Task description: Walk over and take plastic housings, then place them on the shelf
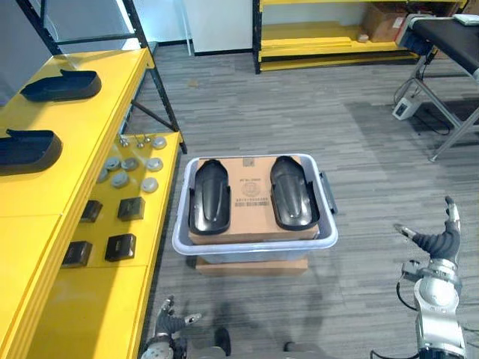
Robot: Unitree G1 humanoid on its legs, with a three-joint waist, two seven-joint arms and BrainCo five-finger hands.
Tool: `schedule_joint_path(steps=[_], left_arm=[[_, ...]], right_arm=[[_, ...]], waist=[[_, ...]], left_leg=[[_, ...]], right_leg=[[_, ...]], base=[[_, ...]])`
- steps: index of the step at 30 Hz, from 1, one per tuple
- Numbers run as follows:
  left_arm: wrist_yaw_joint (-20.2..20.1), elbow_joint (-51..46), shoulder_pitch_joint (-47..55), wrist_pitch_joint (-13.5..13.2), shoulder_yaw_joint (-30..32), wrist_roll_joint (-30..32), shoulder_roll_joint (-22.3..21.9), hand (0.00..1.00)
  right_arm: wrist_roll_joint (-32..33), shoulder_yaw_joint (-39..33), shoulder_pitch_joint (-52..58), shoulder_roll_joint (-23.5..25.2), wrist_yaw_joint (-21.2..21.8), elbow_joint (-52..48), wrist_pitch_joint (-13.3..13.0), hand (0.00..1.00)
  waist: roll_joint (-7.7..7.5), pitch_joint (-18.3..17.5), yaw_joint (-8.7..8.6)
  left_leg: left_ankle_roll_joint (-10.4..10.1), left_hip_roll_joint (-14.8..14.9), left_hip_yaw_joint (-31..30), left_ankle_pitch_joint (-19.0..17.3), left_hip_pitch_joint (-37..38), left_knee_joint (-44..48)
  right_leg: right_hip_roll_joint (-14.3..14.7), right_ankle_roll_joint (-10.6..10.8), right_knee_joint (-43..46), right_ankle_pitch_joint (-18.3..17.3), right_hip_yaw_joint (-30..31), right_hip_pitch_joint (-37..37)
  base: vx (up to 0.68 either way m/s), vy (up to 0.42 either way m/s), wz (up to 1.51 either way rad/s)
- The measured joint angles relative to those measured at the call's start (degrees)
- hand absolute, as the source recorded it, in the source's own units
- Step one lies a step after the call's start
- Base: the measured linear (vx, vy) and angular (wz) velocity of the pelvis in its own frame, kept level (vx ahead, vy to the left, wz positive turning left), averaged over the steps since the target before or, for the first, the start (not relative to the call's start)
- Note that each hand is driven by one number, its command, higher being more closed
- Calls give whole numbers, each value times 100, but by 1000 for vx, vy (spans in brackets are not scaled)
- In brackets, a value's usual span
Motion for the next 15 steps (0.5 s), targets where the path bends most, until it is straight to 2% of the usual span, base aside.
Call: schedule_joint_path(steps=[7,15], left_arm=[[7,-1,-9,-31,-240,-9,9,0],[30,-116,-54,-98,-541,-141,-42,0]], right_arm=[[-131,531,-981,-36,-33,1230,260,0],[-178,748,-2302,-39,-160,2562,492,0]], waist=[[72,55,61],[247,529,107]], left_leg=[[42,-69,-248,54,-61,0],[36,-80,-473,227,-421,-3]], right_leg=[[-50,12,-99,32,-265,119],[-48,-3,-100,91,-505,-92]], base=[[3,0,18],[-35,-7,16]])
